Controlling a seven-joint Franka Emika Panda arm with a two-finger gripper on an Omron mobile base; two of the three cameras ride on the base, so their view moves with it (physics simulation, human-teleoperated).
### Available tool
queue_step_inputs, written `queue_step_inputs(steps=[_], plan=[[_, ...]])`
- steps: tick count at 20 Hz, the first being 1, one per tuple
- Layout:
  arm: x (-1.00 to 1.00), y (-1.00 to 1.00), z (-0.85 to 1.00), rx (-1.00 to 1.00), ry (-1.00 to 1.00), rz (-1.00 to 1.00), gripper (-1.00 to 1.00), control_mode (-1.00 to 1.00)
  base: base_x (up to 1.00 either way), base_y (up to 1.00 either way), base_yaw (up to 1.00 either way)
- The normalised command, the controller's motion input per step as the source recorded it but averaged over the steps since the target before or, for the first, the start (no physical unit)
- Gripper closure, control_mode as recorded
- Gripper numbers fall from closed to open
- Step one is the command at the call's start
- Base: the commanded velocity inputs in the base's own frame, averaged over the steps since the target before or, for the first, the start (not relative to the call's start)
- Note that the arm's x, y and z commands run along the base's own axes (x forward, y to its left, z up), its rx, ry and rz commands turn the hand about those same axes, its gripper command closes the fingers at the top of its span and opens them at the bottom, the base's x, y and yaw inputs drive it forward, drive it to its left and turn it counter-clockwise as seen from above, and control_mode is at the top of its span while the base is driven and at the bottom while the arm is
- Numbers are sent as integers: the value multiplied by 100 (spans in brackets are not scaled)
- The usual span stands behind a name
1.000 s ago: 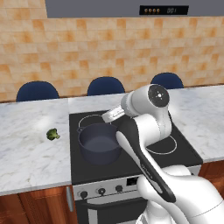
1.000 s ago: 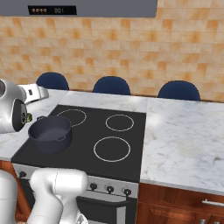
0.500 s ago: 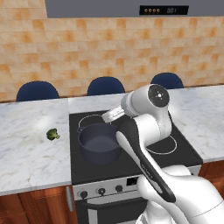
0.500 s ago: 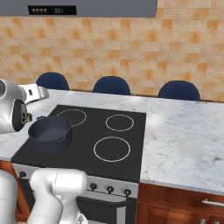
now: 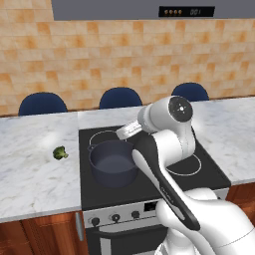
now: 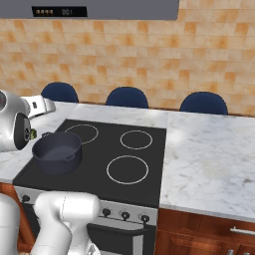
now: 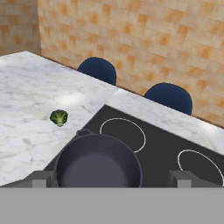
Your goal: Turn on the burner for the pot on the stove. Wait thirty seconds for the pot to heat up. Then add the broccoli to the pot.
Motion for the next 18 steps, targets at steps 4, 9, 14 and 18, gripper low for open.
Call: queue_step_inputs(steps=[4,9,14,18], plan=[[0,0,0,0,0,0,-100,-100,0,0,0],[0,0,0,0,0,0,-100,-100,0,0,0],[0,0,0,0,0,0,-100,-100,0,0,0],[0,0,0,0,0,0,-100,-100,0,0,0]])
